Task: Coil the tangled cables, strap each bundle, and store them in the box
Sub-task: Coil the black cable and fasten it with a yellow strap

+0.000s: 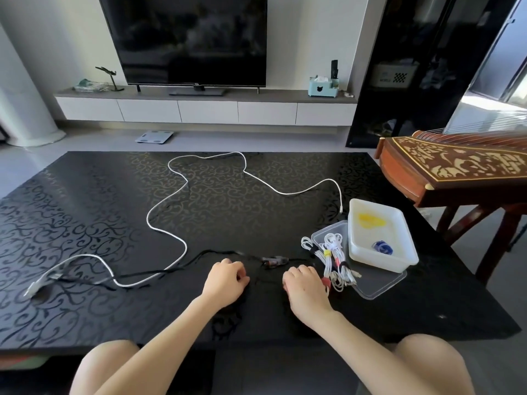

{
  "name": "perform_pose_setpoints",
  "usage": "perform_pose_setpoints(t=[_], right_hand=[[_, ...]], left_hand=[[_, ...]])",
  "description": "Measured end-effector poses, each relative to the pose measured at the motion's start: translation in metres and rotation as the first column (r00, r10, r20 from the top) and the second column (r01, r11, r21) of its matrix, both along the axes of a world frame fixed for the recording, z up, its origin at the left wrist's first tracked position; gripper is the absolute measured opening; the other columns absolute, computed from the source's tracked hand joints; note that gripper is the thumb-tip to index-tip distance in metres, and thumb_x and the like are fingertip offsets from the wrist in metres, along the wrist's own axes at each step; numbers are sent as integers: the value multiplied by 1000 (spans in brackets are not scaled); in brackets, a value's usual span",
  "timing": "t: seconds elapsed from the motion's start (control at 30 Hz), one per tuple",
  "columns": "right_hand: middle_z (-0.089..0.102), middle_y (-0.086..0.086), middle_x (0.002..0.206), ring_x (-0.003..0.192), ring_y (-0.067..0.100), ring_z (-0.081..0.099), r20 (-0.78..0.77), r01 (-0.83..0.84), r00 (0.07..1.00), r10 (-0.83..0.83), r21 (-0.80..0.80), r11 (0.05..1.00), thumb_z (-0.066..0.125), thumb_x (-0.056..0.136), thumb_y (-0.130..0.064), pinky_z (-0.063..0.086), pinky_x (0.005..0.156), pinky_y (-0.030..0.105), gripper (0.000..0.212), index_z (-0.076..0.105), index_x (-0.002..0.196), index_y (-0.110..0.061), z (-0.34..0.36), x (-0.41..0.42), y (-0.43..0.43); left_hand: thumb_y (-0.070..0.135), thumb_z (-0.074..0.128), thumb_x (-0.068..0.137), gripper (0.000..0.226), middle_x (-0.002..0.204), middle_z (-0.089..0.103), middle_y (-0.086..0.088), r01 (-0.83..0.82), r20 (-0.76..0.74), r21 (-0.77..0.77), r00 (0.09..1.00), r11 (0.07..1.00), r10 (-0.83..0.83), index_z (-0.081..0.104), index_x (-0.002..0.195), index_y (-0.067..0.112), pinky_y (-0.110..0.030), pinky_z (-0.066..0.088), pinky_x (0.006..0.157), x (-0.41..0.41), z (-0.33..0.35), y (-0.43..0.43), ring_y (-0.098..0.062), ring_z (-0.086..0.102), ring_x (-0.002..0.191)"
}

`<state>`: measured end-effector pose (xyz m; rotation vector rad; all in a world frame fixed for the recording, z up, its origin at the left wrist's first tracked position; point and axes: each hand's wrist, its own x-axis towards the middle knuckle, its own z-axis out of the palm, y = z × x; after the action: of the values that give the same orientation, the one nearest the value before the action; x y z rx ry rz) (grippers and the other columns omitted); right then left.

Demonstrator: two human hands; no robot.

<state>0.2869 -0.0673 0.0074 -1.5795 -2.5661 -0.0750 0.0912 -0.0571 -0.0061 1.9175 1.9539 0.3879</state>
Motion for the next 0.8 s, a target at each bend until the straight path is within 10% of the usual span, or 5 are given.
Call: perform_pose_setpoints(t=[0.17, 0.43, 0.63, 0.73, 0.8], right_hand=[[60, -9, 61, 61, 5, 54, -670, -136, 721, -178, -389, 911, 46, 95, -15, 42, 63, 21, 19, 51, 82, -27, 40, -10, 4], [38, -4, 47, 45, 8, 30, -911, -529, 193, -364, -409, 743, 55, 93, -17, 25, 46, 23, 19, 64, 82, -4, 132, -22, 18], [28, -7, 44, 39, 5, 24, -844, -614, -101, -527, -364, 700, 62, 78, -27, 22, 39, 17, 24, 55, 77, -3, 181, -7, 15], [26, -7, 44, 39, 6, 23, -816, -579, -141, -561, -392, 715, 63, 77, -32, 21, 39, 18, 28, 51, 73, -7, 202, -3, 9], [27, -7, 45, 38, 6, 23, -797, -605, -167, -581, -382, 698, 63, 77, -34, 23, 38, 17, 29, 51, 72, -8, 213, -5, 2]], left_hand=[[19, 65, 86, 36, 114, 62, 11, 13, 365, 154, 928, 988, -69, 58, 121, 26, -25, 41, 97, -10, 39, -12, -8, 55, 110], [16, 40, 101, 21, 67, 60, -10, -65, 953, 99, 292, 993, -76, 46, 81, 16, -42, 55, 68, -6, 136, -23, -24, 59, 61], [22, 48, 98, 40, 56, 37, 3, -92, 805, 147, 589, 985, -65, 50, 58, 25, -16, 28, 40, -34, 163, -25, -10, 31, 45], [24, 54, 94, 19, 67, 56, 6, -110, 392, 300, 920, 948, -17, 64, 77, 21, -16, 37, 53, -48, 166, -25, -11, 53, 58], [32, 57, 93, 16, 76, 53, 7, -107, 214, 385, 977, 917, 24, 65, 83, 23, -21, 33, 60, -52, 167, -27, -8, 51, 67]])
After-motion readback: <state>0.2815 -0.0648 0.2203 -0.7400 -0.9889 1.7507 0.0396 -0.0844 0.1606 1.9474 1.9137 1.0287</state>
